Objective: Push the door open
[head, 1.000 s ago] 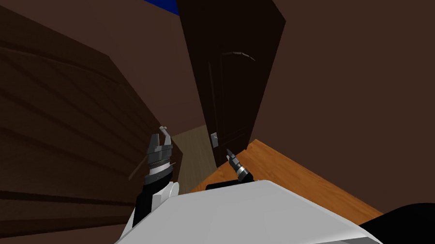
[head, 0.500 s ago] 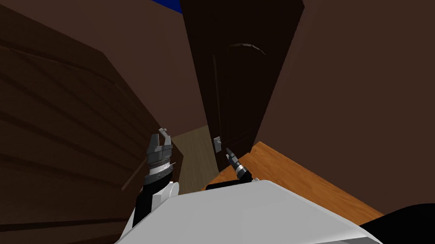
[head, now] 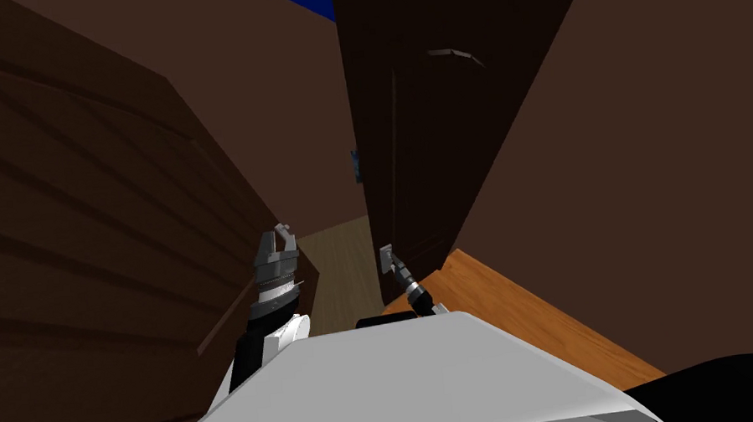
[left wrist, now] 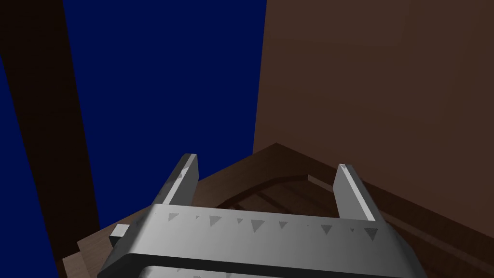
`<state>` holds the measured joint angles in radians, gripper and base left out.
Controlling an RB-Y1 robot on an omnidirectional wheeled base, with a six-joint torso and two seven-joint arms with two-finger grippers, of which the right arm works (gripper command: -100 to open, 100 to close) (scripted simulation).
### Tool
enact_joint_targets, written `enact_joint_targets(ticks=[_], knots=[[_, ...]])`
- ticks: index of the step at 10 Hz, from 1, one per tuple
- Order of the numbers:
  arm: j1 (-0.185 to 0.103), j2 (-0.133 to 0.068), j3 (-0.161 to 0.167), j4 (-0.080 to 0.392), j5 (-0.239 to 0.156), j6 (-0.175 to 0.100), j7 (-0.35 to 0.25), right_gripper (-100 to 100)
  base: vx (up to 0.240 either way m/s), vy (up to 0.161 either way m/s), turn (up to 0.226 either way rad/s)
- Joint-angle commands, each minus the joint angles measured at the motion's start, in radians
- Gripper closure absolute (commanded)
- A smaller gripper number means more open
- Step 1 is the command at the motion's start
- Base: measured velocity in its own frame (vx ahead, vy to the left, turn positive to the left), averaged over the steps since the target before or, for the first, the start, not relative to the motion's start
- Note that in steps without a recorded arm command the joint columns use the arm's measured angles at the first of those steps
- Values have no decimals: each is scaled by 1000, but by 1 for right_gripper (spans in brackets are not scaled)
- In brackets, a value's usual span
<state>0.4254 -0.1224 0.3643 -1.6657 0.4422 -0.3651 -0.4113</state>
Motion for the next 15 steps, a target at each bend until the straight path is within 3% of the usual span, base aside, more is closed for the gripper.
enact_joint_targets(ticks=[1, 2, 3, 8, 15], knots=[[-12, 6, -3, 8, -4, 9, 3, -100, 181, 72, 40], [-7, 3, -2, 5, -2, 4, 2, -100, 83, 30, 6], [-7, 3, -2, 5, -2, 4, 2, 100, -12, -4, -7], [-7, 3, -2, 5, -2, 4, 2, 100, -14, -6, 1], [-49, 15, -79, 43, -33, 22, 31, 100, 138, 103, -62]])
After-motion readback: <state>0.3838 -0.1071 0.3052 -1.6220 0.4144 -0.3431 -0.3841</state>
